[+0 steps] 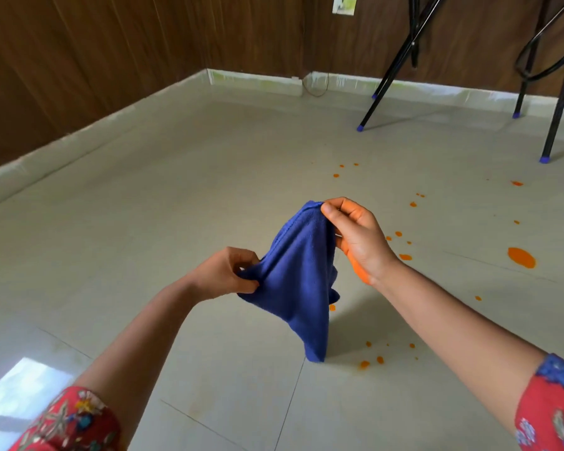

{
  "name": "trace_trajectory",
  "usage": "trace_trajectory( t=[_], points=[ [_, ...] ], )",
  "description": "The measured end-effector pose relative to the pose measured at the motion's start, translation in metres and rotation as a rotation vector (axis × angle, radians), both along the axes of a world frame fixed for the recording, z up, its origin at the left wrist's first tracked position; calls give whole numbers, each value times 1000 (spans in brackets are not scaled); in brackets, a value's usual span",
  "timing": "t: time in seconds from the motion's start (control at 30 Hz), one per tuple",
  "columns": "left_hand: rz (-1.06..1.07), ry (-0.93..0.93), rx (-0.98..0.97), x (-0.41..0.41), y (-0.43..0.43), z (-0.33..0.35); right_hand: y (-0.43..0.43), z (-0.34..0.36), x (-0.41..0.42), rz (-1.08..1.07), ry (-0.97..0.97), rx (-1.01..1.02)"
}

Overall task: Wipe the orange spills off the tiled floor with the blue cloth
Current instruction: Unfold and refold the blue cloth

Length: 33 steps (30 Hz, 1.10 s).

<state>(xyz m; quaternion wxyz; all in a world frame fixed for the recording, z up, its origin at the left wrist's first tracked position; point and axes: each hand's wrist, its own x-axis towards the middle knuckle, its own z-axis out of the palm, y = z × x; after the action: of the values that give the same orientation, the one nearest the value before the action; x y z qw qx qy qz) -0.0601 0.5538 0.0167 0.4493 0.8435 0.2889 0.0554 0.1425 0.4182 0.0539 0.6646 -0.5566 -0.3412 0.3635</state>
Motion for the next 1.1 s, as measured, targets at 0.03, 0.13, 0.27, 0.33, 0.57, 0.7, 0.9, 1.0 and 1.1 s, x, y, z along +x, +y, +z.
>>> trace_trajectory(
  t=[0.03, 0.13, 0.27, 0.33, 0.57, 0.7, 0.9, 1.0, 1.1],
  points=[
    [39, -29, 82, -1, 7, 7, 4, 3, 3, -12, -11, 5],
    [335, -250, 207, -10, 28, 29, 14, 10, 21, -108, -134, -1],
    [491, -481, 214, -5, 27, 43, 26, 8, 40, -185, -431, -141],
    [495, -584, 194, -1, 22, 44, 29, 4, 38, -225, -471, -103],
    [392, -492, -75, -11, 28, 48, 25, 1, 29, -124, -491, -134],
    [343, -511, -24, -13, 27, 29, 23, -12, 24, -117, -285, -189],
    [552, -54, -686, 4, 0, -23, 4, -70, 10, 30, 523, -635],
    [507, 120, -825, -4, -16, -63, -11, -109, -13, 21, 428, -808],
    [576, -97, -885, -13, -23, -83, -18, -124, -9, -73, 334, -759]
  ],
)
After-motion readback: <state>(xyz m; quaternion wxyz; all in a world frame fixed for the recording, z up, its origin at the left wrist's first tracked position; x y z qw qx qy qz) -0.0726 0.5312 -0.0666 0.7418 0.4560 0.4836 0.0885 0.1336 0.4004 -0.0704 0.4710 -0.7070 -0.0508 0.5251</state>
